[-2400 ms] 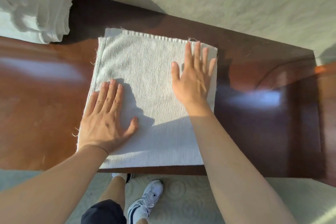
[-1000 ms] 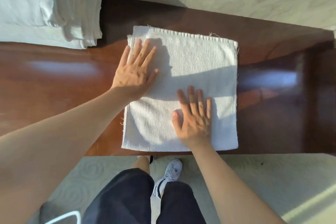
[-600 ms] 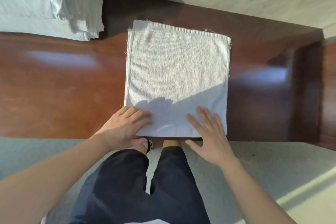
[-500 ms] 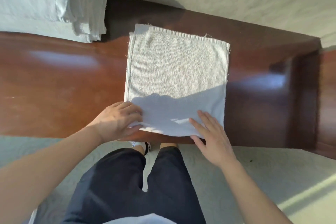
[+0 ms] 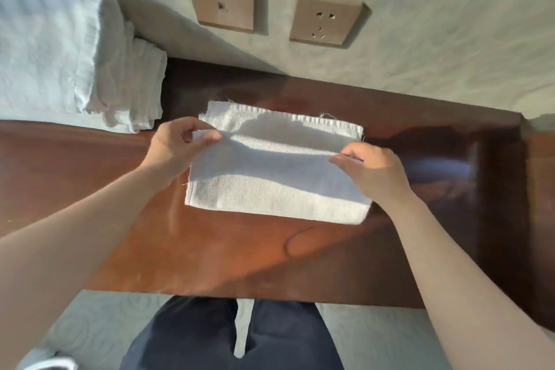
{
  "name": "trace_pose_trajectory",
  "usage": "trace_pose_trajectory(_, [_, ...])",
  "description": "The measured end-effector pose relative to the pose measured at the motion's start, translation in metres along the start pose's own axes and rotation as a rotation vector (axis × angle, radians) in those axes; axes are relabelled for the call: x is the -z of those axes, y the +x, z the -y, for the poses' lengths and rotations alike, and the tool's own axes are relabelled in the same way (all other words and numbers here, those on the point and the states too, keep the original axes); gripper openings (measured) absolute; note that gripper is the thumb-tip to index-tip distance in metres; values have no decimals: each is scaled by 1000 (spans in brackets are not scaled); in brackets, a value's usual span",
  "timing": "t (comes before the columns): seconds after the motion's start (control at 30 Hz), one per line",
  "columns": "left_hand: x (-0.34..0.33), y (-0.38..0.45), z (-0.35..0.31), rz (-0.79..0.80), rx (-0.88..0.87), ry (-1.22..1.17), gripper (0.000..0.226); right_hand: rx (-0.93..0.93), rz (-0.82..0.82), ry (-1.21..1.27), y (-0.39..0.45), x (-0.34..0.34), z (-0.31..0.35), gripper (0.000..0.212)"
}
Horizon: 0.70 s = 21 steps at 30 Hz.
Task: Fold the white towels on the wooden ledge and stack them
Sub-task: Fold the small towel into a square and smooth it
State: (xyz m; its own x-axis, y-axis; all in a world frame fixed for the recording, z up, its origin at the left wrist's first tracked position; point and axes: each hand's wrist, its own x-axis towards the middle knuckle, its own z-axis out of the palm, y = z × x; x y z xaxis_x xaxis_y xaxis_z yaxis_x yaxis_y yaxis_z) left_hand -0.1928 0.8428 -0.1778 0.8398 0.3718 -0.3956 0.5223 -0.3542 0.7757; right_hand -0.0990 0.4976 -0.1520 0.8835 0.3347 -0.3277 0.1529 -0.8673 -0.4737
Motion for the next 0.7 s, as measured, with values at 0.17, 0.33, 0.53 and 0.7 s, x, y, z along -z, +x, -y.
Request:
trace_pose_trajectory(0.17, [-11,50,-24,-84,58,20,14,37,36,-61,61,21,-6,40])
trace_pose_trajectory(0.33, [-30,61,-12,-264,-8,442,43,10,-159,-240,80,-4,-10,38])
trace_pose_trajectory(0.53, [-122,6,-7,25,-472,696,55,252,-175,-258,26,-109,35,50])
trace_pose_trajectory(0.7, [-102,3,32,-3,-412,873,65,133,-234,-337,24,-114,5,55])
